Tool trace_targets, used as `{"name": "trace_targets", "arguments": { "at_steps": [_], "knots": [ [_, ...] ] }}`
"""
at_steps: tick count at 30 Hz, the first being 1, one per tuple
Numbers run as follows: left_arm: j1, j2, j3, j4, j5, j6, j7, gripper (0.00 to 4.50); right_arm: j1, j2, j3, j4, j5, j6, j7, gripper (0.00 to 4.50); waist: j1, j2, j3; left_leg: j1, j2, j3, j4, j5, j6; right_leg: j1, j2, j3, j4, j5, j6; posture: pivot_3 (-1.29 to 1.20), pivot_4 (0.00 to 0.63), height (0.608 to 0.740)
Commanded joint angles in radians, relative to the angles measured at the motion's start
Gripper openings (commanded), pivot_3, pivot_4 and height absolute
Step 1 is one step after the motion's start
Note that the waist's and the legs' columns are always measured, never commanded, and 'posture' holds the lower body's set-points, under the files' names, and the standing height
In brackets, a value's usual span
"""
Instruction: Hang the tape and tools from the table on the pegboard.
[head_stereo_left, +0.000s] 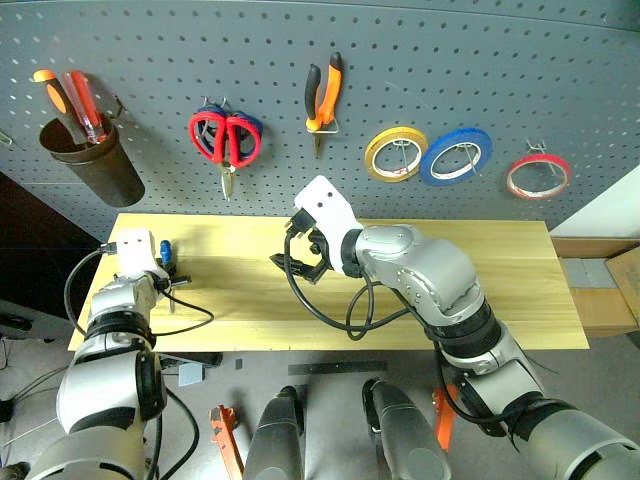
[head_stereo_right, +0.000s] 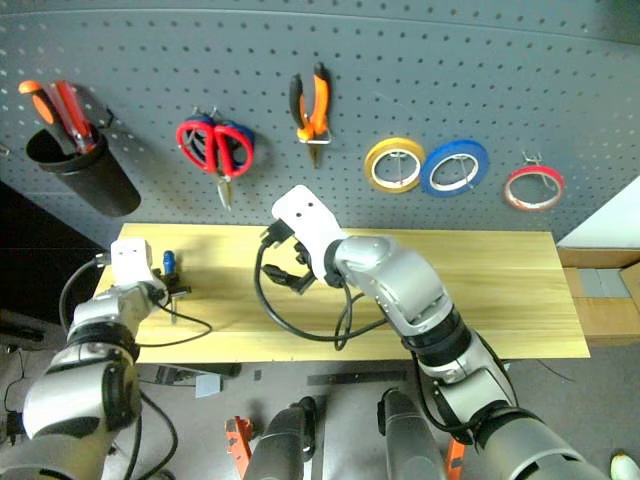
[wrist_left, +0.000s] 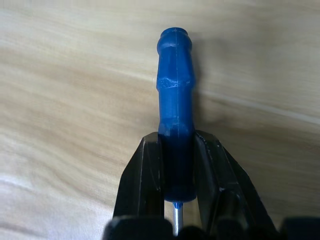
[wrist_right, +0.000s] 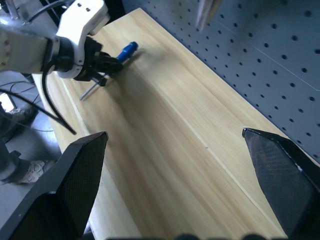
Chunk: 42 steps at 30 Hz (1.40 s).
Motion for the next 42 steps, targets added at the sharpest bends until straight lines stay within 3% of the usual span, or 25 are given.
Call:
{"name": "trace_targets", "arguments": {
  "at_steps": [1,6,12,16,19,26,32,42],
  "knots": [
    [0.159,-0.008,0.03,-0.307,-0.014,-0.055,0.037,0.49,0.004,-0.02,-0.033,-0.086,0.023,-0.012,0.027,4.5,-0.001,0.0,0.0,0.0,0.002,0.0,0.0,0.0,-0.001,0.0,0.0,0.0,-0.001,0.0,0.0,-0.1,0.342,0.74],
    [0.474,-0.074,0.061,-0.835,0.006,-0.063,0.102,0.49,0.04,-0.107,-0.053,-0.165,0.048,-0.07,0.102,4.5,0.004,-0.001,0.0,0.0,0.005,-0.002,-0.001,-0.002,-0.003,-0.001,0.0,-0.001,-0.002,0.0,-0.001,-0.08,0.316,0.74],
    [0.714,-0.093,0.052,-1.241,0.128,-0.122,0.162,0.49,0.086,-0.205,-0.089,-0.233,0.103,-0.217,0.245,4.5,0.012,-0.001,-0.001,0.0,0.005,0.0,-0.002,-0.002,-0.003,0.0,0.0,-0.001,-0.003,0.0,-0.001,-0.02,0.28,0.74],
    [0.74,-0.074,0.061,-1.386,0.175,-0.216,0.154,0.49,0.11,-0.213,-0.122,-0.218,0.122,-0.388,0.324,4.5,0.03,-0.003,-0.004,0.0,0.005,0.003,-0.002,-0.002,-0.003,0.0,0.001,-0.002,-0.003,0.0,-0.001,0.01,0.246,0.74],
    [0.686,-0.047,0.076,-1.442,0.197,-0.249,0.149,0.49,0.1,-0.219,-0.161,-0.209,0.187,-0.393,0.385,4.5,0.038,-0.004,-0.008,0.0,0.005,0.003,-0.001,-0.002,-0.003,0.001,0.003,-0.002,-0.003,0.0,-0.001,0.03,0.222,0.74],
    [0.346,0.028,0.073,-1.348,0.162,-0.244,0.14,0.49,0.041,-0.225,-0.18,-0.117,0.165,-0.45,0.395,4.5,0.057,-0.01,-0.026,0.0,0.003,0.003,0.0,-0.001,-0.003,0.001,0.005,-0.003,-0.002,0.0,-0.001,0.04,0.175,0.74],
    [0.033,0.063,0.066,-1.054,0.12,-0.31,0.126,0.49,-0.032,-0.215,-0.169,-0.011,0.066,-0.492,0.299,4.5,0.056,-0.012,-0.043,0.0,0.003,0.003,0.001,-0.001,-0.003,0.002,0.005,-0.004,-0.002,0.0,-0.001,0.0,0.16,0.74],
    [-0.179,0.078,0.01,-0.589,0.137,-0.574,0.118,0.49,-0.081,-0.168,-0.178,0.024,-0.008,-0.455,0.178,4.5,0.054,-0.013,-0.045,0.0,0.002,0.005,0.003,0.001,-0.007,0.001,0.004,-0.004,0.0,0.001,-0.001,-0.06,0.171,0.74]
  ]
}}
